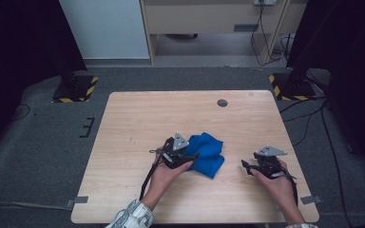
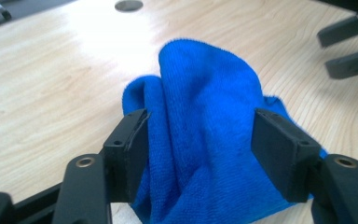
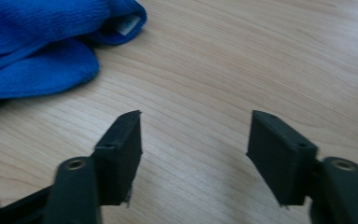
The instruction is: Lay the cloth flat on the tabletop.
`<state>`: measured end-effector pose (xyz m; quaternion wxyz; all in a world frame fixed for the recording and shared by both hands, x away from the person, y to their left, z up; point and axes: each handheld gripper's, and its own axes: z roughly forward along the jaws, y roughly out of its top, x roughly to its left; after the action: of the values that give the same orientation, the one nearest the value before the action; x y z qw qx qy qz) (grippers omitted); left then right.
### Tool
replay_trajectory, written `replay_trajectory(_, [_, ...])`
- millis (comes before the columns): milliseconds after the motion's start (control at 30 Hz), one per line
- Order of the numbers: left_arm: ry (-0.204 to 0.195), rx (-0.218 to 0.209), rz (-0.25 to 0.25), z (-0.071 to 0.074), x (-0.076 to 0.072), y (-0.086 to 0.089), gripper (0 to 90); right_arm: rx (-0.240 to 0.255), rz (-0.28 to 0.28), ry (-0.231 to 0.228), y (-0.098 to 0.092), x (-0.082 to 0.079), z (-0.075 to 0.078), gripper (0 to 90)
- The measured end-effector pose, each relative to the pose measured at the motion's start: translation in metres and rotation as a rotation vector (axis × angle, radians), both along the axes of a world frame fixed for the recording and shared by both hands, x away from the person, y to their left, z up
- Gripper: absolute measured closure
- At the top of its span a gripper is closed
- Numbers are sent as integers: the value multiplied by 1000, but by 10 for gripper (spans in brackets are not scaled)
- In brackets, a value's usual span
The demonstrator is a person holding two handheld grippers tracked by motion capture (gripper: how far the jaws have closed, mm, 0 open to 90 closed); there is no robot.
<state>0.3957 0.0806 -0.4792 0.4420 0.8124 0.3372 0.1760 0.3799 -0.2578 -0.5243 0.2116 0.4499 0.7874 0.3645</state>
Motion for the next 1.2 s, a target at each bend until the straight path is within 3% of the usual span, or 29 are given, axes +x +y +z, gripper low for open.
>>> replay_trajectory(167, [22,6,-33,3,-6,-2,474,35,67,-10,7,-2,5,641])
replay_trajectory(300, [43,45,-58,-5,-8,-9,508,35,125,-28,18,-3,8,749])
replay_trajectory(500, [69,115,-55,-22,-5,-13,532,63,186,-25,39,-2,11,743])
replay_trajectory(567, [82,134,-57,-27,-3,-13,574,64,198,-17,46,0,10,711])
replay_trajectory(633, [97,138,-59,-31,1,-12,677,63,208,-7,54,3,8,683])
replay_trajectory(733, [98,123,-58,-31,4,-10,817,64,229,-3,66,7,6,673])
replay_trajectory(800, [86,106,-50,-28,2,-7,852,52,243,3,73,8,3,673])
replay_trajectory(967, [69,32,-21,-16,1,3,844,31,274,19,86,9,-2,673])
replay_trajectory(1200, [35,1,17,-9,1,16,826,21,276,50,94,13,-7,684])
